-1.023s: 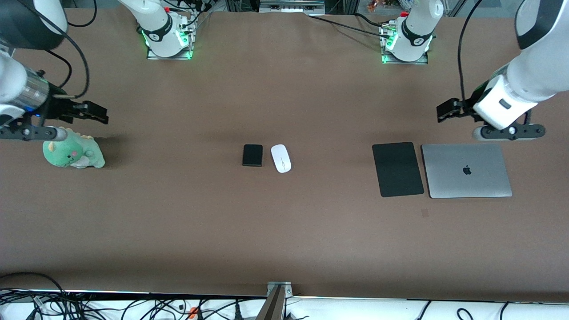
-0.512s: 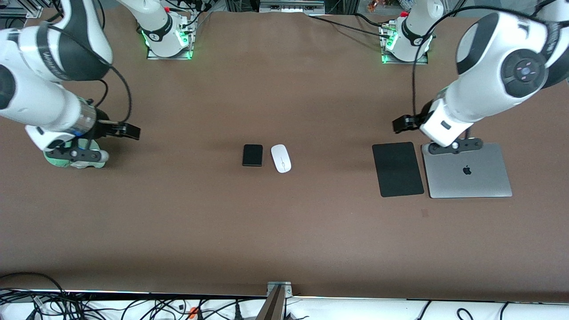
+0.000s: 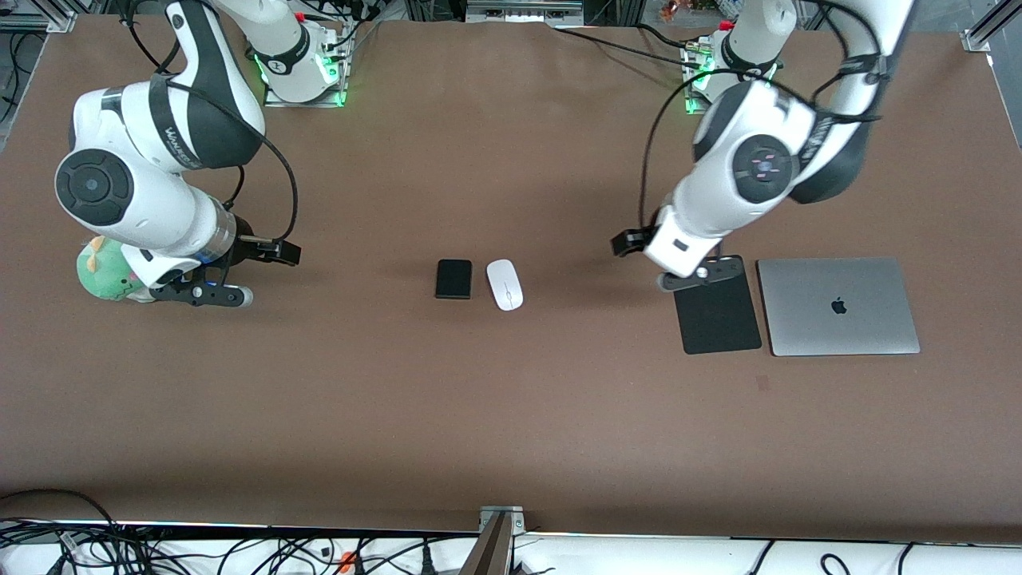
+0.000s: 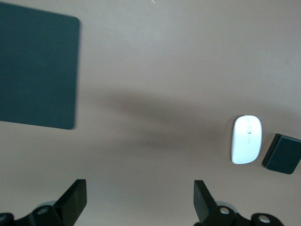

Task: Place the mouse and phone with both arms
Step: 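Move the left gripper toward the white mouse while the right gripper swings inward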

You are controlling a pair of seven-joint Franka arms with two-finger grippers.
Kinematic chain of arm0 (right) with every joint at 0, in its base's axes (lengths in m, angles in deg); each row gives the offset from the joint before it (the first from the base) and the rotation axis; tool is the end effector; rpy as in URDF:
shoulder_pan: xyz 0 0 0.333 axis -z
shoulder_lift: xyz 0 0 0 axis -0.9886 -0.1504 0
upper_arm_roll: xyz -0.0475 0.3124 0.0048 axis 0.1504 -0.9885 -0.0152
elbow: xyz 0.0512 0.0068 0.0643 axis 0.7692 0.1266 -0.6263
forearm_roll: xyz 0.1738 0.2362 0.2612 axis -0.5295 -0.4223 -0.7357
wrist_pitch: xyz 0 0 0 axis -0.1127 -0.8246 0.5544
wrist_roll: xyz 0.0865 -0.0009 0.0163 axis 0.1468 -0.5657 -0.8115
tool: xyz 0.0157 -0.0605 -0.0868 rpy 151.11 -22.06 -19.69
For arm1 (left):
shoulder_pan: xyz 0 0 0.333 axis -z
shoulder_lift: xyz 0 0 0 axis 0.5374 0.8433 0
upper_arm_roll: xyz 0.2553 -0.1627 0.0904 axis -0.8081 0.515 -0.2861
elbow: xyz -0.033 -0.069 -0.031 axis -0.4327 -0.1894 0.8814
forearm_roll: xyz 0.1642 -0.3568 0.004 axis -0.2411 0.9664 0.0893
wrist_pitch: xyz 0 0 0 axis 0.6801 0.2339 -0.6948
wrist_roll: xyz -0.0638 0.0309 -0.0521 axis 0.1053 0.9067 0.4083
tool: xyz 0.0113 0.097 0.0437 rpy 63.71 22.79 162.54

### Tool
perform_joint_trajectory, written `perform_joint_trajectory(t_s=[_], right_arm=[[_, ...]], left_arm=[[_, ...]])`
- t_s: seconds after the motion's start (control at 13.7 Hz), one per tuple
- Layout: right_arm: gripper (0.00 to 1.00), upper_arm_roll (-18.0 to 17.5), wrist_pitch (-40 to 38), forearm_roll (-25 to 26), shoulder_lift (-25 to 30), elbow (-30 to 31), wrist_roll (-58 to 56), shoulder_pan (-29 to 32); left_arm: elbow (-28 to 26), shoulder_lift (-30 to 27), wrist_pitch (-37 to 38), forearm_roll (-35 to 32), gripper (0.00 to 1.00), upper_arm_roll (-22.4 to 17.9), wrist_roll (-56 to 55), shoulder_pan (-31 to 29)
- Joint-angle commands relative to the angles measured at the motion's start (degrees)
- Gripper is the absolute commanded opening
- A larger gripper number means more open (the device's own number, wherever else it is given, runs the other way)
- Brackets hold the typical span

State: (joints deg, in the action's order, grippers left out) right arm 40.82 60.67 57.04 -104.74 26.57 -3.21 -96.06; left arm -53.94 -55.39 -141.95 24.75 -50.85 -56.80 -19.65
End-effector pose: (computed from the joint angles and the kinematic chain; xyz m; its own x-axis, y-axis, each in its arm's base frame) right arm 0.6034 0.1380 0.4285 0.9800 -0.1040 -0.1699 -0.0950 -0.9937 0.0598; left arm 0.5507 -0.2986 0.3797 0.9445 0.2658 -0.1930 0.2849 -0.9553 0.0785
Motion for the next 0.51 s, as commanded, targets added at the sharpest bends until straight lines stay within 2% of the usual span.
perform_joint_trajectory(t_s=[0.0, 0.29, 0.44], right_arm=[[1.00, 0.2, 0.2, -0.3, -0.7, -0.2, 0.6, -0.3], [1.00, 0.2, 0.4, 0.0, -1.8, -0.3, 0.6, -0.5], [1.00, 0.2, 0.9, 0.0, -2.1, -0.3, 0.6, -0.7]], left_arm=[[0.6, 2.7, -3.9, -0.2, 1.00, -0.4, -5.6, 4.1], [1.7, 9.2, -13.6, -0.3, 1.00, -0.8, -17.4, 12.0], [5.9, 14.1, -16.2, -2.9, 1.00, -0.9, -22.3, 14.7]])
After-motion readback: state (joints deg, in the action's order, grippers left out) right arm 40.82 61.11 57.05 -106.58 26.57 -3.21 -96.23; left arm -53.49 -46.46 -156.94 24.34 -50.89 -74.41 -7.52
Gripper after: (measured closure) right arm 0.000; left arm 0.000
